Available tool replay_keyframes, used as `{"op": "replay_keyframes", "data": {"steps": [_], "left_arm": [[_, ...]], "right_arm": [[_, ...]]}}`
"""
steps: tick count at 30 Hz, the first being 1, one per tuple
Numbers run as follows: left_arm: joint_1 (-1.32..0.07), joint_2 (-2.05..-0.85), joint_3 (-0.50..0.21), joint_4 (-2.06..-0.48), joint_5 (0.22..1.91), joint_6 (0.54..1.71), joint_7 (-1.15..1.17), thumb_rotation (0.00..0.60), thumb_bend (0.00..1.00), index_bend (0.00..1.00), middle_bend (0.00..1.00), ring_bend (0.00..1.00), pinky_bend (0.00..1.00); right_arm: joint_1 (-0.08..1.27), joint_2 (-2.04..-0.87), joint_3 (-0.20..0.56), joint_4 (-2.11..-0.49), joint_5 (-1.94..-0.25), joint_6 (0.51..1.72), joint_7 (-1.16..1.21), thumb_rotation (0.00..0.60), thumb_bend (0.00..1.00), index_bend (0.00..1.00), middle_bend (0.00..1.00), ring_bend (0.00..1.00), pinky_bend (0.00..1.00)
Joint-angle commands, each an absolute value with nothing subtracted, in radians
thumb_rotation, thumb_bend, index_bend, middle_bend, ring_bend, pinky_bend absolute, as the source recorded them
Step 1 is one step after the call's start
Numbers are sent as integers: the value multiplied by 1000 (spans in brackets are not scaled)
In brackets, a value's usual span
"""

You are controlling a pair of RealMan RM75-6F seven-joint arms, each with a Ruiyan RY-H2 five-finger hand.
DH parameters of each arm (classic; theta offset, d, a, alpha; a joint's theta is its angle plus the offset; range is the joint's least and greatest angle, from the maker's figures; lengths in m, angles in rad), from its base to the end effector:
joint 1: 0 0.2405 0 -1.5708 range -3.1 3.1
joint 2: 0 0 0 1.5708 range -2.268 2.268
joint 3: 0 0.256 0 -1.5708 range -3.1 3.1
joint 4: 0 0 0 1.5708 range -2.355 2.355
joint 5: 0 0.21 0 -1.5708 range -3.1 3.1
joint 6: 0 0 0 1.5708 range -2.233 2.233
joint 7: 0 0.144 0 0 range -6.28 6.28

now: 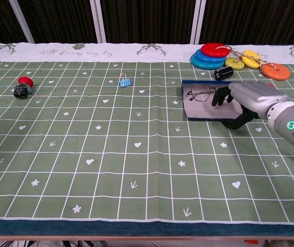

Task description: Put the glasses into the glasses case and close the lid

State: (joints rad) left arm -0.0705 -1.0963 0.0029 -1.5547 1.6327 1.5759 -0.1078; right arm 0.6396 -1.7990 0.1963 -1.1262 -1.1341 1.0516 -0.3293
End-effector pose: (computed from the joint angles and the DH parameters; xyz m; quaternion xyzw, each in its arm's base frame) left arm -0.3078 0.1652 0.1683 -0.6178 -0.3632 -0.4263 0.5520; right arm -0.2016 -0.3447 -0.0551 0.6872 -0.3914 0.3522 0.5005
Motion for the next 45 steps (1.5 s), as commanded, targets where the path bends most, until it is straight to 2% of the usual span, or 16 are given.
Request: {"op": "replay_keyframes", "data": {"steps": [1, 8, 15, 31, 45], "left_arm": [[-71, -1096, 3, -1555, 1633, 1576, -107, 600, 340, 158, 0, 0, 0], [-70, -1096, 2, -1555, 1632, 1578, -107, 600, 340, 158, 0, 0, 0], [-70, -1095, 1, -1554, 1631, 1579, -109, 600, 340, 160, 0, 0, 0], [-70, -1094, 1, -1555, 1630, 1577, -112, 600, 340, 166, 0, 0, 0], [-71, -1094, 2, -1554, 1629, 1574, -111, 600, 340, 169, 0, 0, 0]], "right_arm": [[641, -1801, 201, -1123, -1136, 1055, -329, 600, 478, 356, 323, 285, 242], [658, -1819, 224, -1089, -1141, 1052, -321, 600, 480, 367, 327, 287, 242], [704, -1865, 266, -990, -1139, 1029, -303, 600, 479, 386, 331, 294, 242], [774, -1943, 308, -816, -1149, 990, -251, 600, 477, 446, 334, 298, 242], [781, -1943, 332, -821, -1108, 942, -248, 600, 479, 549, 336, 298, 242]]}}
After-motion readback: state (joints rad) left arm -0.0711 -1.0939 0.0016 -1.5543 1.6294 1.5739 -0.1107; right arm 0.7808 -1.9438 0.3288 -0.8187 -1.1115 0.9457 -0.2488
